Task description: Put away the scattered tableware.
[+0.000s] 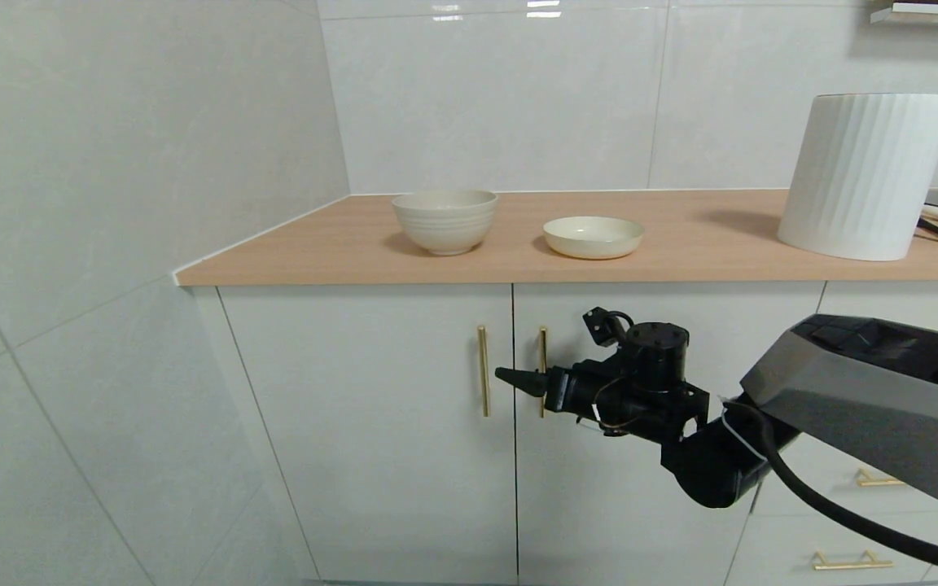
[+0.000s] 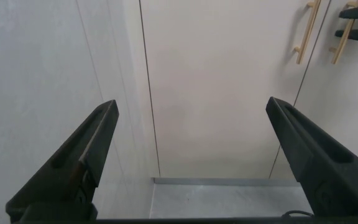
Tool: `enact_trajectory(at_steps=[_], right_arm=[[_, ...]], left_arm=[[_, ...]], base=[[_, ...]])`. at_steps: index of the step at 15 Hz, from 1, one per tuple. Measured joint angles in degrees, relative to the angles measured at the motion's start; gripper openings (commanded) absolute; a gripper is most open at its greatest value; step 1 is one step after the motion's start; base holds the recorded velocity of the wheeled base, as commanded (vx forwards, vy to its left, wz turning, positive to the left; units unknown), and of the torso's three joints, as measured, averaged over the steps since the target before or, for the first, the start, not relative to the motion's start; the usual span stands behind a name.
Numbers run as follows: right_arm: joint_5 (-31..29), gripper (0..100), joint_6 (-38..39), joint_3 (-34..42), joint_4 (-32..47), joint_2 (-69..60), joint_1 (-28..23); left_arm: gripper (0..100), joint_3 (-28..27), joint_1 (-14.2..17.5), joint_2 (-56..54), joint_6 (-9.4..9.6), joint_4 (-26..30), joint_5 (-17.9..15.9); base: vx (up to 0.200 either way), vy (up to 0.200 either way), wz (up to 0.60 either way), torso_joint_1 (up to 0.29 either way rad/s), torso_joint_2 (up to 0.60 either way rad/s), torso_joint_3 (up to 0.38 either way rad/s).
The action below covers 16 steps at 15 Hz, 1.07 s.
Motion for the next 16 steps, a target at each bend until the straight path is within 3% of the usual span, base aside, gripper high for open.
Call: enact_trajectory(at_steps=[2, 6, 10, 16], right_arm=[[1.3, 100, 1.5, 1.1, 0.0, -0.7, 0.0], [9.9, 100, 3.6, 5.4, 0.3, -4.0, 0.0], [11.7, 100, 3.7, 9.0, 0.0, -6.5, 0.0], [21.9, 100, 3.7, 23.6, -6.0, -14.1, 0.4]], left_arm=[[100, 0.0, 0.0, 0.0, -0.02, 0.0, 0.0], [100, 0.0, 0.0, 0.0, 0.0, 0.0, 0.0], [100, 0.0, 0.0, 0.0, -0.02, 0.0, 0.0], [100, 0.0, 0.0, 0.0, 0.0, 0.0, 0.0]], base=[[0.0, 0.0, 0.0, 0.0, 0.0, 0.0], [0.0, 0.0, 0.0, 0.0, 0.0, 0.0], [0.0, 0.0, 0.0, 0.0, 0.0, 0.0], [0.0, 0.0, 0.0, 0.0, 0.0, 0.0]])
